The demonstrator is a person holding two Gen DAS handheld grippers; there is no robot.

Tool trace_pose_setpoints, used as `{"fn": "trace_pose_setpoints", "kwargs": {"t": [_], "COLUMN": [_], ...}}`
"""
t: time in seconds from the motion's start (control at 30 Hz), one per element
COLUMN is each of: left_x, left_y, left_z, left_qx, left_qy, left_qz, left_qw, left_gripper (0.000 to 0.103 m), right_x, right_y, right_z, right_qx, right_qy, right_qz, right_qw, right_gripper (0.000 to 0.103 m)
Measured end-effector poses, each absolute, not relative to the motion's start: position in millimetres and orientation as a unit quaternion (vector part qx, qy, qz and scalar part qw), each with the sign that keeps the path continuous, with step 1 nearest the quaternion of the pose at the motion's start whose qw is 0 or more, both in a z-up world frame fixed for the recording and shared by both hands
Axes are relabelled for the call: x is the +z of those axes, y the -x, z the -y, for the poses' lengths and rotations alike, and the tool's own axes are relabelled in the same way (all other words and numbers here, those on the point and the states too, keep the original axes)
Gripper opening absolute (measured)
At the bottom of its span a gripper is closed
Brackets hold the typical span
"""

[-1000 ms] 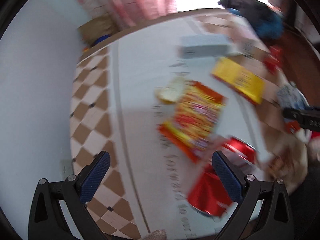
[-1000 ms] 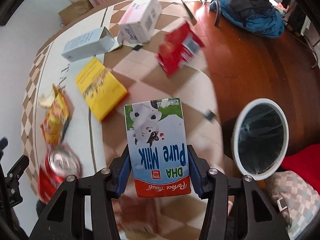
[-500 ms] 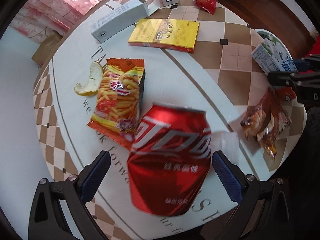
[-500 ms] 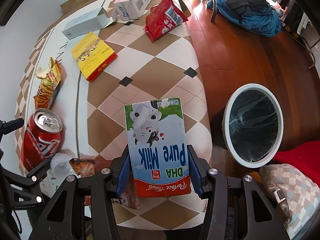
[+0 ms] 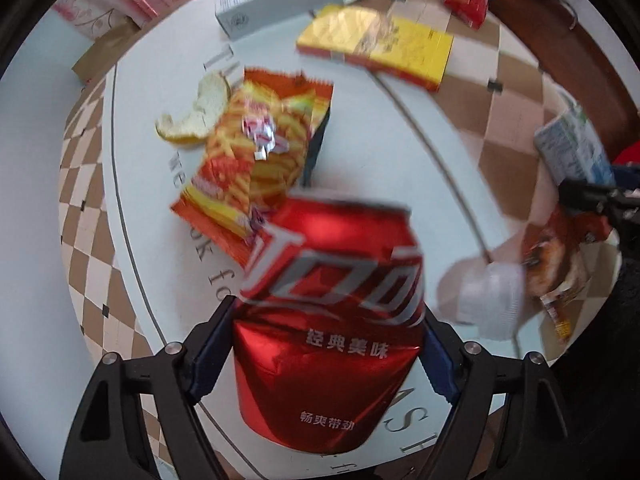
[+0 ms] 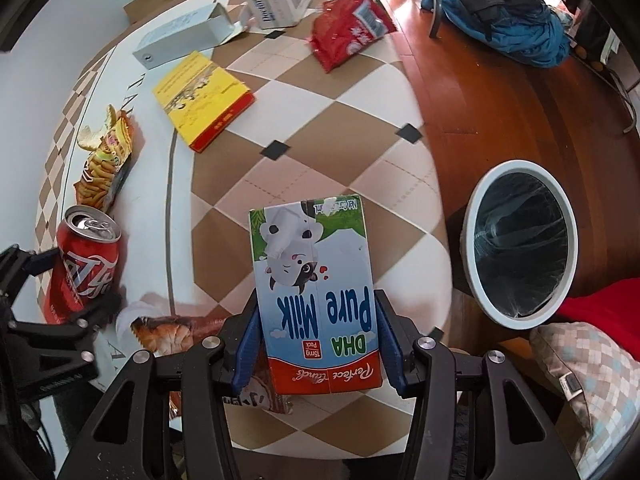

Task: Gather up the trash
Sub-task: 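Carry the carton and can to the white bin and release both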

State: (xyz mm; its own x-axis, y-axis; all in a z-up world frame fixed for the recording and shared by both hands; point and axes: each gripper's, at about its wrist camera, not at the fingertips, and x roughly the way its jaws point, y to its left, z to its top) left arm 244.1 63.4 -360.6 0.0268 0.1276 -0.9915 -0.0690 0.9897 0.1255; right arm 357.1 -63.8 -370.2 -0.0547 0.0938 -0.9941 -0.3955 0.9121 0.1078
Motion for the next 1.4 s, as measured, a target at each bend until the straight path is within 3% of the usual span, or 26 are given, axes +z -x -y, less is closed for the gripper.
{"fn": "trace_pose_setpoints", "kwargs": {"t": [0.33, 0.7, 1.1, 1.4], "left_x": [-350, -264, -169, -163], "left_y": [-215, -185, -174, -252], "left_z": [-95, -102, -28, 72], "left_qx": [0.106, 0.222, 0.223, 0.114], "left_qy": [0.018, 0.029, 0.068, 0.058], "left_qz": [-0.656, -0.554, -0.467, -0.456], "left_qw": [0.747, 0.802, 0.853, 0.881], "left_gripper": [0.077, 0.077, 0.077, 0.077], "right_x": [-365, -296, -198, -182], "right_y": [-353, -334, -326, -350], "right_z": [46, 37, 123, 251], "right_qx": [0.188, 0.229, 0.230, 0.154], "right_qy": [0.119, 0.110, 0.028, -0.019], "right_qz": [-0.696, -0.628, -0.574, -0.570], "right_qw": [0.683, 0.736, 0.785, 0.807], "right_gripper": [0.054, 0.054, 0.054, 0.054]}}
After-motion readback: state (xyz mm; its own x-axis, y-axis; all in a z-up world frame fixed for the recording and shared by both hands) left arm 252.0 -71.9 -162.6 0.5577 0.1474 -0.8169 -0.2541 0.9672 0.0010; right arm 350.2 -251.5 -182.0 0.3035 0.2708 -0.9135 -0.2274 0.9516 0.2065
